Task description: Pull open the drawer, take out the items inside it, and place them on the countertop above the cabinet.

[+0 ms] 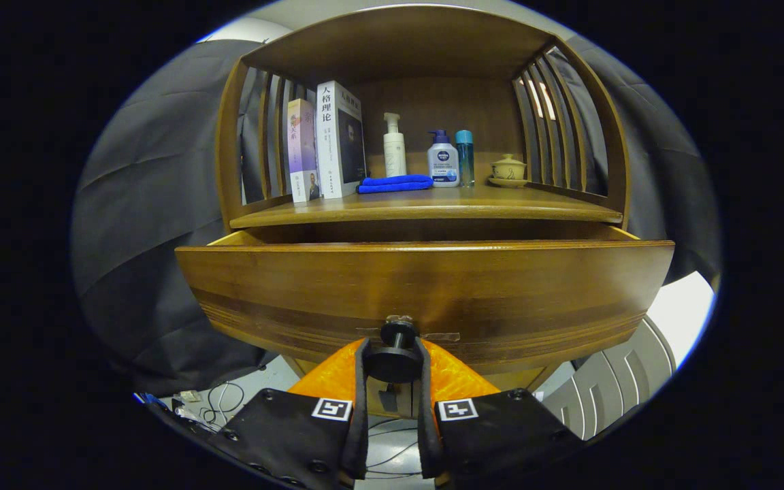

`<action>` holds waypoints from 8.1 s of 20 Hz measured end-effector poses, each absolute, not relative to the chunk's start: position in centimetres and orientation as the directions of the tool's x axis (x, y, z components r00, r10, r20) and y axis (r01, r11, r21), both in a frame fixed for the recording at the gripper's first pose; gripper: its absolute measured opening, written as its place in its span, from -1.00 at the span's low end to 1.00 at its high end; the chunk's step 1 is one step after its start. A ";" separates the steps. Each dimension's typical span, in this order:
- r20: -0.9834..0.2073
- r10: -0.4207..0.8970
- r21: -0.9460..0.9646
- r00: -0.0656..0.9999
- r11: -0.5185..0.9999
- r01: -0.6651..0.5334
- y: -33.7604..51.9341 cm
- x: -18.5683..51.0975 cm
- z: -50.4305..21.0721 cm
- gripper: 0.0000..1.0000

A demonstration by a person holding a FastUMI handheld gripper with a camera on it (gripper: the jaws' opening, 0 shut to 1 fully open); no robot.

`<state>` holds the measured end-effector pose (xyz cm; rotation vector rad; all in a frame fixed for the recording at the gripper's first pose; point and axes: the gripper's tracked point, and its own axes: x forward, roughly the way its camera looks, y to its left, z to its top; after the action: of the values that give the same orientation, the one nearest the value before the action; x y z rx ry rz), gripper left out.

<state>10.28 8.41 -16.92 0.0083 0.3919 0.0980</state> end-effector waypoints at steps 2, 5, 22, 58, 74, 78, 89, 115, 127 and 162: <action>-0.377 0.106 0.021 0.920 0.994 -0.106 8.5 9.2 -17.0 -0.36; -0.381 0.119 0.025 0.917 0.993 -0.119 8.6 7.5 -17.1 -0.36; -0.333 0.190 -0.013 0.924 0.978 -0.206 9.4 0.9 -17.1 -0.07; -0.731 0.251 0.071 0.634 0.953 -0.296 9.3 16.8 -14.4 0.95; -0.908 0.116 0.030 0.403 0.976 -0.214 7.0 16.0 -20.6 0.32; -0.892 0.115 0.017 0.438 0.975 -0.221 6.6 16.7 -20.3 -0.31; -0.824 0.248 0.081 0.509 0.941 -0.328 8.7 16.0 -15.4 -0.55; -0.682 0.224 0.075 0.696 0.968 -0.238 6.6 24.6 -6.1 -0.55; -0.642 0.174 0.031 0.747 0.979 -0.201 6.7 30.6 -5.7 -0.53; -0.068 0.043 -0.031 0.997 0.998 -0.045 7.8 4.6 -4.8 0.95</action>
<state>4.63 7.85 -4.80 -0.0326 0.0678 0.0444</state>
